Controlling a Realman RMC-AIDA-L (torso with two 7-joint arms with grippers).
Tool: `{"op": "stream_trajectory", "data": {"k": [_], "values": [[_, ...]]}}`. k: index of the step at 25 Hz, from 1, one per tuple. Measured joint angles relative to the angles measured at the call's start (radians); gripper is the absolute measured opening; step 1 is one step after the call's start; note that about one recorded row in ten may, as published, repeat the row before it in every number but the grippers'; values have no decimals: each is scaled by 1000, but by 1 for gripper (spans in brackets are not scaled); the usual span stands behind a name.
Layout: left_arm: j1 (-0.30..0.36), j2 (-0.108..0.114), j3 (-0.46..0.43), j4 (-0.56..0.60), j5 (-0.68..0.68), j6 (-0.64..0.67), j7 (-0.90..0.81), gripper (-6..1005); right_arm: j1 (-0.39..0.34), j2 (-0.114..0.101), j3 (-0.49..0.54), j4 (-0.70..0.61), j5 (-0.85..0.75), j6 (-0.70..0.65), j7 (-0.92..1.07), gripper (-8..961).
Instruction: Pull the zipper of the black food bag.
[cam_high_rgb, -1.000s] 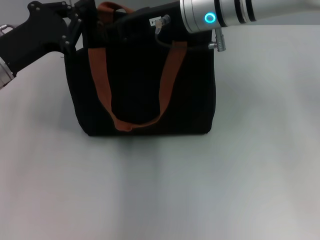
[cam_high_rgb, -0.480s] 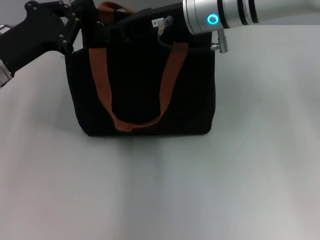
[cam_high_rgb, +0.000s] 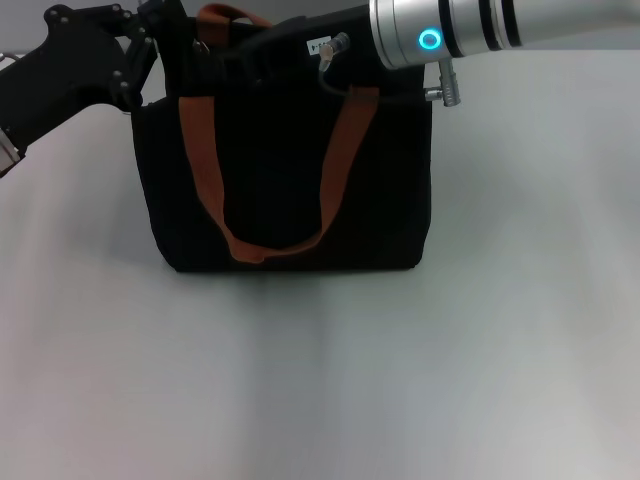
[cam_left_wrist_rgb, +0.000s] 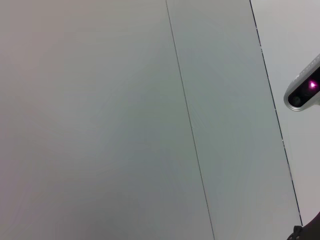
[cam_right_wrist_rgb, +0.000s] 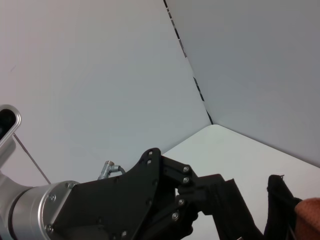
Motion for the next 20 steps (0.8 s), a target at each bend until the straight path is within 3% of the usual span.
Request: {"op": "stream_trajectory", "data": {"k": [9, 15, 20], "values": [[19, 0, 1, 0, -35, 0, 0, 59, -18, 1, -27, -23, -14, 51, 45, 25], [29, 2, 0, 0, -52, 0, -1, 62, -153, 1, -173, -249, -156, 173, 254, 22], [32, 3, 0, 0, -52, -1, -1, 63, -233, 1, -175, -348, -196, 171, 299, 2]]}}
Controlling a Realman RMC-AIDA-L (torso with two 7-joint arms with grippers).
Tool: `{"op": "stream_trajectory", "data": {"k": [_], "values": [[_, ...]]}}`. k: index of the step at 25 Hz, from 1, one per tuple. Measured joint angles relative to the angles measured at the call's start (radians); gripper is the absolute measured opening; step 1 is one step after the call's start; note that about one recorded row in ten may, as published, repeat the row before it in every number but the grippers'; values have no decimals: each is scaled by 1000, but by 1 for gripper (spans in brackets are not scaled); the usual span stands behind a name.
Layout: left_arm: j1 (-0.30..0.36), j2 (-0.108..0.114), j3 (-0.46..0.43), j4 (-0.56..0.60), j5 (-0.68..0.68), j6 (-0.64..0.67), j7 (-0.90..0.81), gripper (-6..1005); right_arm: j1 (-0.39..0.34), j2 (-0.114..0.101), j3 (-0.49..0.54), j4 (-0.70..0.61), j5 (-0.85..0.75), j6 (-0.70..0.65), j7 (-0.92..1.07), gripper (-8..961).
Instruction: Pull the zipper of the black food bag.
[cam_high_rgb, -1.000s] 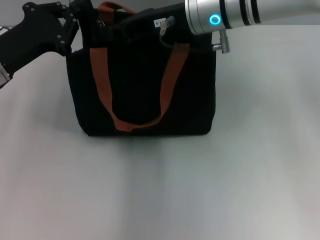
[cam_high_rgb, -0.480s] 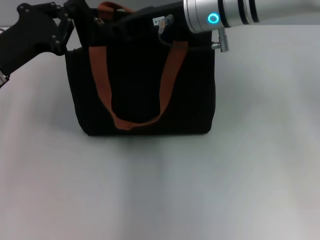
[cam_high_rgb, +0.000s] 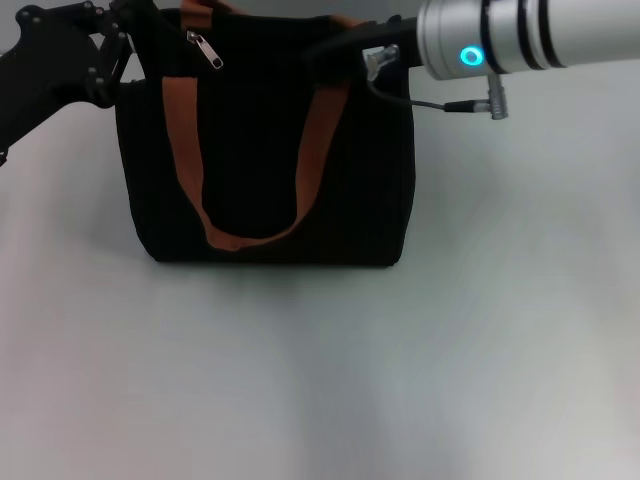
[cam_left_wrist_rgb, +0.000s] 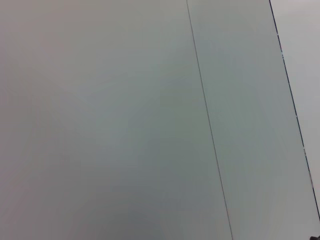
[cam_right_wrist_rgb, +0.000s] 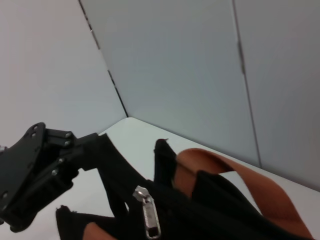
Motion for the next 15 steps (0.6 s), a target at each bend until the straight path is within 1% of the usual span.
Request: {"op": "stream_trajectory", "data": {"k": [1, 2, 4, 5, 6, 7, 8, 10, 14, 15], "values": [[0, 0, 0, 0, 0, 0, 0, 64, 0, 0, 0, 0, 0, 0, 0, 1], [0, 0, 0, 0, 0, 0, 0, 64, -27, 0, 5, -29, 10, -7, -1, 0], [1, 0, 0, 0, 0, 2, -5, 65, -40, 0, 5, -43, 20, -10, -4, 19], [2, 0, 2, 0, -1, 3, -8, 65, -64, 0, 7, -71, 69, -26, -34, 29], [2, 0, 2, 0, -1, 3, -8, 66, -64, 0, 7, -71, 69, -26, -34, 39], [2, 0, 4, 0, -1, 3, -8, 66, -76, -2, 7, -78, 146, -51, -94, 49], [2, -1, 5, 0, -1, 4, -8, 67, -76, -2, 7, -78, 146, -51, -94, 58], [2, -2, 7, 0, -1, 4, -7, 67, -80, -5, 8, -58, 254, -83, -184, 78], [2, -3, 8, 0, -1, 13, -9, 69, -66, -6, 5, -27, 284, -89, -218, 124], [2, -3, 8, 0, -1, 24, -9, 69, -45, -6, 2, 2, 285, -88, -233, 142]]}}
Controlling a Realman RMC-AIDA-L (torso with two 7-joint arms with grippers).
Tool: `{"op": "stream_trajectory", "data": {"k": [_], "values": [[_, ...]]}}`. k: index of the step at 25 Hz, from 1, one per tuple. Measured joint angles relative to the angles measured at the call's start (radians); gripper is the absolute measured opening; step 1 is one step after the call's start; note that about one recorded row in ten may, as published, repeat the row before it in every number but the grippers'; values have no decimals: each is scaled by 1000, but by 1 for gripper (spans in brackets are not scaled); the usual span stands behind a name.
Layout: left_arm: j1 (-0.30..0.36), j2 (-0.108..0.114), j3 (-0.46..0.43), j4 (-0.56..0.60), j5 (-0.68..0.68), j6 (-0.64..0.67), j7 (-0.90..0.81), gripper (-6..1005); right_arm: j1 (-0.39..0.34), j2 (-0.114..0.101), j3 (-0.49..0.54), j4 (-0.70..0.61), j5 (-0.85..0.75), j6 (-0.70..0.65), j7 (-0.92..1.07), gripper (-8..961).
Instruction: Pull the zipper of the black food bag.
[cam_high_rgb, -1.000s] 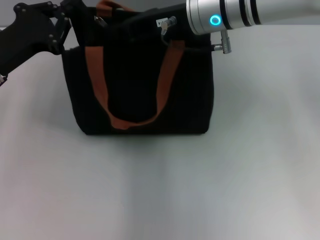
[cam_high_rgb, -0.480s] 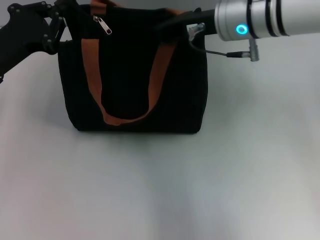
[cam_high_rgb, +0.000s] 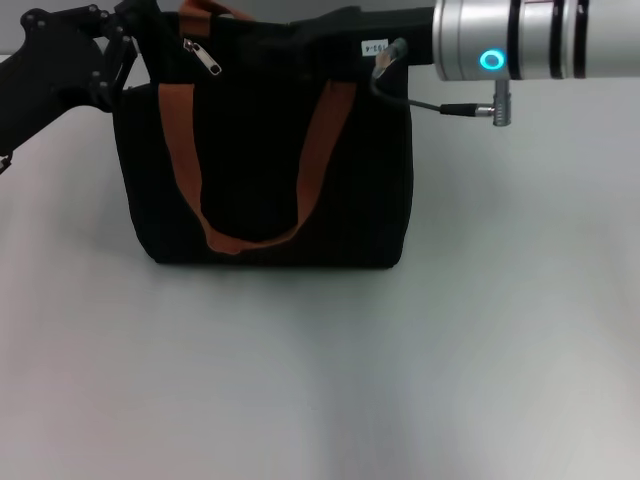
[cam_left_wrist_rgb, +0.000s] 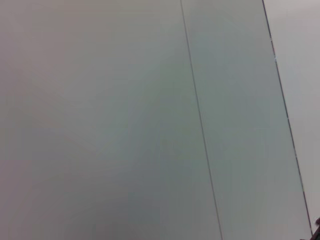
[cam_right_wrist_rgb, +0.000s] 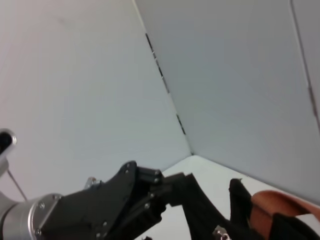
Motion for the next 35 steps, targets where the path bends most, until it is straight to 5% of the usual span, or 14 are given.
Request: {"op": "stream_trajectory", "data": {"k": [10, 15, 22, 35], "values": [[1, 0, 0, 0, 1, 23, 0, 73, 109, 3, -3, 135, 0, 36, -46, 315], [1, 0, 0, 0, 2, 22, 1, 75, 141, 6, -12, 153, -2, 45, -47, 317], [1, -1, 0, -2, 2, 24, 2, 78, 185, 6, -51, 190, -4, 63, -38, 307], [5, -2, -8, -6, 2, 25, 1, 83, 163, 4, -55, 156, -6, 52, -10, 102]]}}
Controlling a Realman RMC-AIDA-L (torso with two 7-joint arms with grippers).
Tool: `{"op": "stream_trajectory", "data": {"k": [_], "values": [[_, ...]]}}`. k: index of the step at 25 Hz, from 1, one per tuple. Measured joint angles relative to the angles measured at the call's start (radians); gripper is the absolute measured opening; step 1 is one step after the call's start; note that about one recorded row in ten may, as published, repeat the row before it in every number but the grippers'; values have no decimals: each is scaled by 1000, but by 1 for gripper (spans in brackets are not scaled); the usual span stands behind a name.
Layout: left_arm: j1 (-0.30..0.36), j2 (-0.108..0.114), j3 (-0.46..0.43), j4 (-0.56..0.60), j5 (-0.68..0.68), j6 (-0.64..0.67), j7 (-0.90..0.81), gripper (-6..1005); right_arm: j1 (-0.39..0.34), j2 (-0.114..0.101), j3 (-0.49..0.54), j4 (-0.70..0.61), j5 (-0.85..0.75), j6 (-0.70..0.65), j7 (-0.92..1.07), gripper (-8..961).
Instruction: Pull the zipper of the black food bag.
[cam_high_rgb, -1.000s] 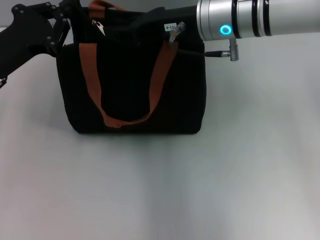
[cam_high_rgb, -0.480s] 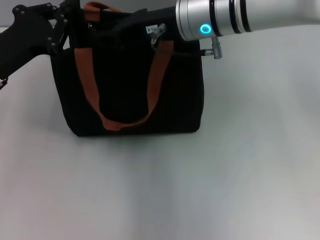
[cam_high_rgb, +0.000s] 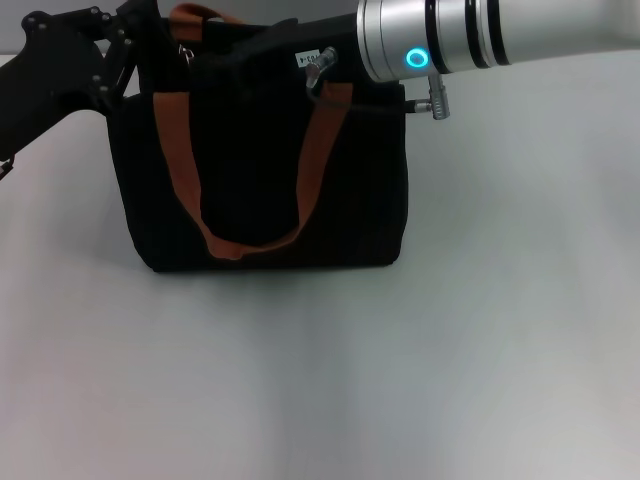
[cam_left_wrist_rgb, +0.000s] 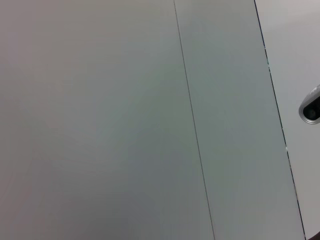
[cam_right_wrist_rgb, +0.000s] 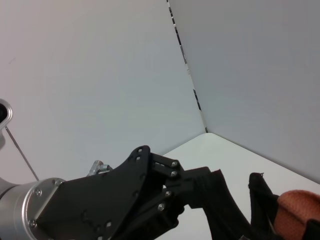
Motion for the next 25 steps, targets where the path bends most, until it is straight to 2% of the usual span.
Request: {"op": "stream_trajectory", "data": {"k": [5, 10, 15, 18, 25], "values": [[1, 0, 0, 1, 0, 2, 0, 85, 1, -3, 3, 5, 0, -4, 13, -6], [1, 1, 0, 2, 0, 3, 0, 87, -2, -4, 8, 11, -2, -13, 16, 0], [1, 1, 0, 2, 0, 6, 0, 89, 4, -5, 4, 32, -2, -2, 13, 116], [1, 0, 4, 1, 0, 11, 0, 90, 10, -4, 2, 35, -2, 7, 11, 307], [1, 1, 1, 2, 0, 20, 0, 93, 17, -2, 3, 31, -2, 34, 7, 306]]}}
